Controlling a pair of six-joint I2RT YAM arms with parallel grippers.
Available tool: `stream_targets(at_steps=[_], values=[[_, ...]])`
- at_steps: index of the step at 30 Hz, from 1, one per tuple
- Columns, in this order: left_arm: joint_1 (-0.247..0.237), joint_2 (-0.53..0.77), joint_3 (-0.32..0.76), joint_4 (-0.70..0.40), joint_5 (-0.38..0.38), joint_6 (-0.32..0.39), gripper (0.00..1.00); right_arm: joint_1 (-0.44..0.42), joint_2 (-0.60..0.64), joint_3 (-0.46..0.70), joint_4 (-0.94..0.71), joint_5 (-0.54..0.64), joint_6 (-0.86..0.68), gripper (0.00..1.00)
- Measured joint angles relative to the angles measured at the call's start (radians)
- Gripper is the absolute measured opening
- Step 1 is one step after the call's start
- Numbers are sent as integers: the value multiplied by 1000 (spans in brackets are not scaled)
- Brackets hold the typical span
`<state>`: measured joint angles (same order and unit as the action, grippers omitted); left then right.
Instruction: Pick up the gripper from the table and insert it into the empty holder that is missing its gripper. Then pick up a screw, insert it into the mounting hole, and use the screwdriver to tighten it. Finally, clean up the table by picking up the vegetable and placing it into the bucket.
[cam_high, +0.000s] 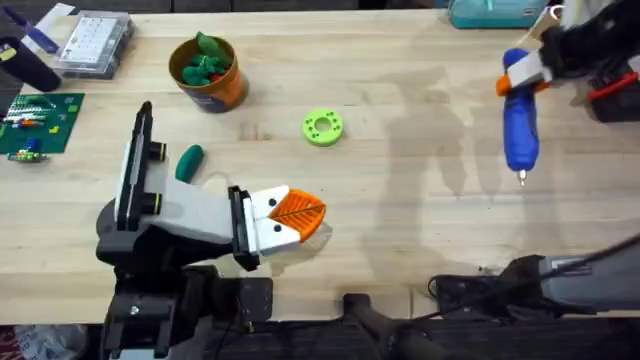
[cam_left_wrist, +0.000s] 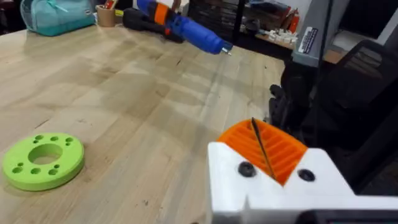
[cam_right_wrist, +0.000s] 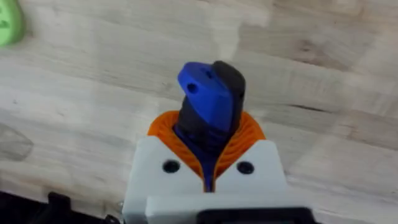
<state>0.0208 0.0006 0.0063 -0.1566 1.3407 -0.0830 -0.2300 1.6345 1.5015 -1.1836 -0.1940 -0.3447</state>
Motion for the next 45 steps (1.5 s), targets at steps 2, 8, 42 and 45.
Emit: stream_targets(at_steps=[2,8,42,45], values=[[0,0,0,0,0,0,5,1,-39,12,0,-11,0,28],[0,0,0,0,0,0,5,26,-204,15,-6,-17,0,28],[0,0,0,0,0,0,5,496,-514,20,468,-220,177,28],[0,0,0,0,0,0,5,536,-513,20,524,-250,189,28]])
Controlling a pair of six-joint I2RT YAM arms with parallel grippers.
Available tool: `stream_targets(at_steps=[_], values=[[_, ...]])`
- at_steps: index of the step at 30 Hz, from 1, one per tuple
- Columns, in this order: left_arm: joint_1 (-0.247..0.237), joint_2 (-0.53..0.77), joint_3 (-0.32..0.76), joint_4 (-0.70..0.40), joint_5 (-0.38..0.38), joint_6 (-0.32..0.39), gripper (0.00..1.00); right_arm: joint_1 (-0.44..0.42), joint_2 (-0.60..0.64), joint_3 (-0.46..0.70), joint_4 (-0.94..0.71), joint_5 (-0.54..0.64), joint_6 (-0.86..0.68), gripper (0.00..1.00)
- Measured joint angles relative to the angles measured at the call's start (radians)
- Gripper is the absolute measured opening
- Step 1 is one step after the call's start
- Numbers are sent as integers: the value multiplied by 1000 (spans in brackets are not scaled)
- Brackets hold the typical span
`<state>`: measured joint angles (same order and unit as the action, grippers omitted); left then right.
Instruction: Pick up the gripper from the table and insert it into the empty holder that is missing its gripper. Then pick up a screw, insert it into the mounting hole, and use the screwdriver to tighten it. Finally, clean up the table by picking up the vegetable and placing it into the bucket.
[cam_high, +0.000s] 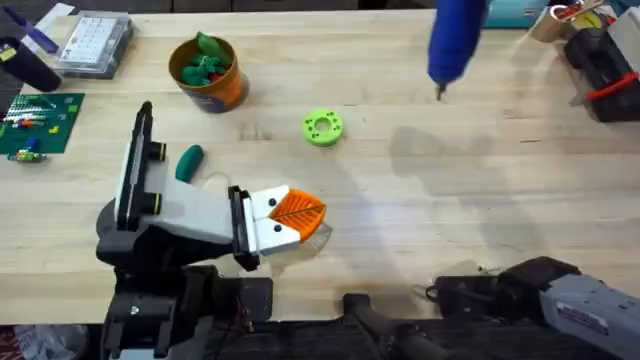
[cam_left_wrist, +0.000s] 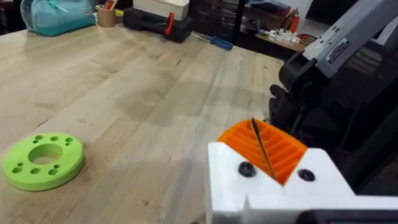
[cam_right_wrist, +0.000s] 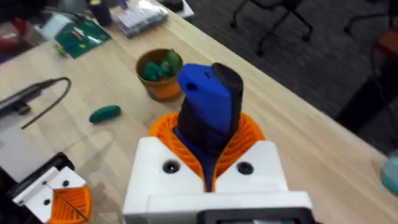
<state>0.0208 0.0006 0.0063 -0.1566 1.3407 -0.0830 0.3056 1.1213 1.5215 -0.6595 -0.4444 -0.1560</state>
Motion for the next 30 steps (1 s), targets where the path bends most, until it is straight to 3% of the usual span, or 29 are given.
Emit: stream_targets(at_steps=[12,20,30], values=[[0,0,0,0,0,0,5,176,3,0,333,-38,121,28],[0,0,0,0,0,0,5,306,71,0,448,-55,160,28],[0,0,0,0,0,0,5,379,100,0,539,-174,176,28]])
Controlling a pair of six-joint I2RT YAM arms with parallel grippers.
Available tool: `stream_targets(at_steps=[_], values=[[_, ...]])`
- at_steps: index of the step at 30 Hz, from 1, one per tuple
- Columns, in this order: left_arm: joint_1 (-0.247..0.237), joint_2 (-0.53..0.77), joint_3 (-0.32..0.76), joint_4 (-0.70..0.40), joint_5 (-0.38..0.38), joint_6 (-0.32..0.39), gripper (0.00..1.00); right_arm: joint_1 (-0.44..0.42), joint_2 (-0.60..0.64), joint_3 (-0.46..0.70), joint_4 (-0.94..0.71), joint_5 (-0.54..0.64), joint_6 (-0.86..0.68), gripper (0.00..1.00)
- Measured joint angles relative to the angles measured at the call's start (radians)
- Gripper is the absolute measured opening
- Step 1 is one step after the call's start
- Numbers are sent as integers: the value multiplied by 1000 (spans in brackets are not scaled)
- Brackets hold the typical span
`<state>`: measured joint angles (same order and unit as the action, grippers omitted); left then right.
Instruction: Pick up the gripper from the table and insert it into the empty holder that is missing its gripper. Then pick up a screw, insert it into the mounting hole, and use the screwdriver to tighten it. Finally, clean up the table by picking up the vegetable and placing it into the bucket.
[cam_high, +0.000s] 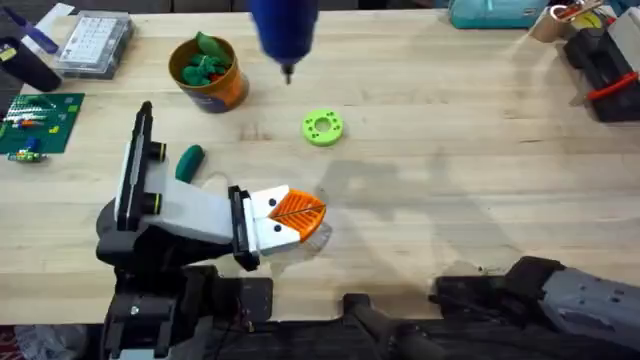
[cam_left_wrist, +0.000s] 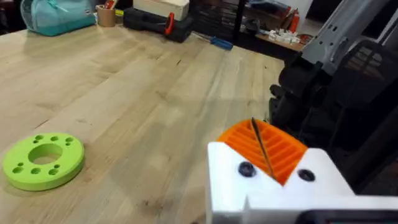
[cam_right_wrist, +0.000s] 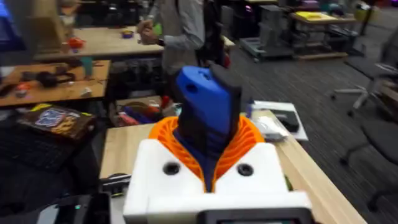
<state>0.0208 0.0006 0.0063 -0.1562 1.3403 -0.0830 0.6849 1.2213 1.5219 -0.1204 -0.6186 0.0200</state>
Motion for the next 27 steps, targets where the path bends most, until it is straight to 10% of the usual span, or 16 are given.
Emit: stream_targets(at_steps=[10,27], values=[[0,0,0,0,0,0,5,145,13,0,53,56,2,28],[0,0,0,0,1,0,5,156,24,-1,-10,-80,-99,28]])
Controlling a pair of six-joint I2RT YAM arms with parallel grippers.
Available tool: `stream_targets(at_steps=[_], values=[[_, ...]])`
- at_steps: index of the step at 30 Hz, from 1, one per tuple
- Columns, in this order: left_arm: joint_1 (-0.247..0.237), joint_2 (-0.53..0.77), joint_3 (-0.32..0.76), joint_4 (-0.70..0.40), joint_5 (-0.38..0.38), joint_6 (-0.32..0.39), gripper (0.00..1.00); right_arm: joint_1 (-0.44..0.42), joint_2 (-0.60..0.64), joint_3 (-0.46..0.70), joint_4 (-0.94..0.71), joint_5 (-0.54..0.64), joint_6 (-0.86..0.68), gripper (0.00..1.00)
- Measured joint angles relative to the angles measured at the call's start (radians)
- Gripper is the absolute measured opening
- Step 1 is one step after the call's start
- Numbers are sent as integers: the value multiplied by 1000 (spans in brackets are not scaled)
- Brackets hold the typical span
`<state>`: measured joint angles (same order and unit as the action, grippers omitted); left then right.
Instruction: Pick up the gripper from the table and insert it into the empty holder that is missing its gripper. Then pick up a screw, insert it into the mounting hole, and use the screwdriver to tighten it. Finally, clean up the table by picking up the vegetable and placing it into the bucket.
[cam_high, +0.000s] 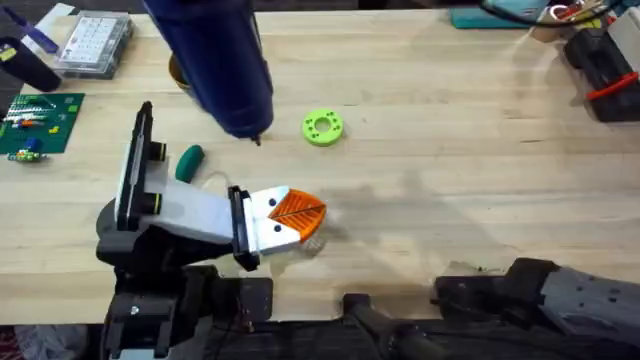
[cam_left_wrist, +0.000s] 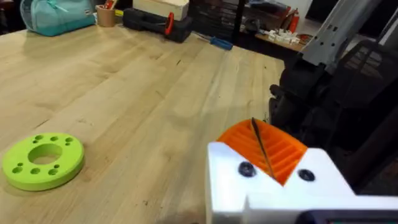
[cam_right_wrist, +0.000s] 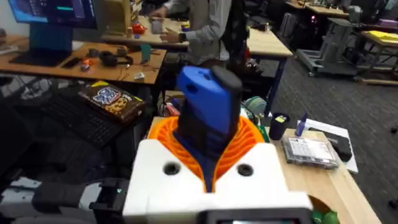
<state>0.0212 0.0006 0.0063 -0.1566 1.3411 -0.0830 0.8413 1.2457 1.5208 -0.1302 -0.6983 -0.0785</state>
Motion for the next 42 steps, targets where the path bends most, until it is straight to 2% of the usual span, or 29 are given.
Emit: stream_targets(at_steps=[6,13,26,42], values=[[0,0,0,0,1,0,5,0,-1,-56,51,-6,-39,28],[0,0,0,-7,26,0,5,0,-1,-187,224,-34,-49,28],[0,0,0,-8,32,0,5,0,-19,-306,252,-67,-24,28],[0,0,0,-8,32,0,5,32,-80,-472,415,-78,42,28]])
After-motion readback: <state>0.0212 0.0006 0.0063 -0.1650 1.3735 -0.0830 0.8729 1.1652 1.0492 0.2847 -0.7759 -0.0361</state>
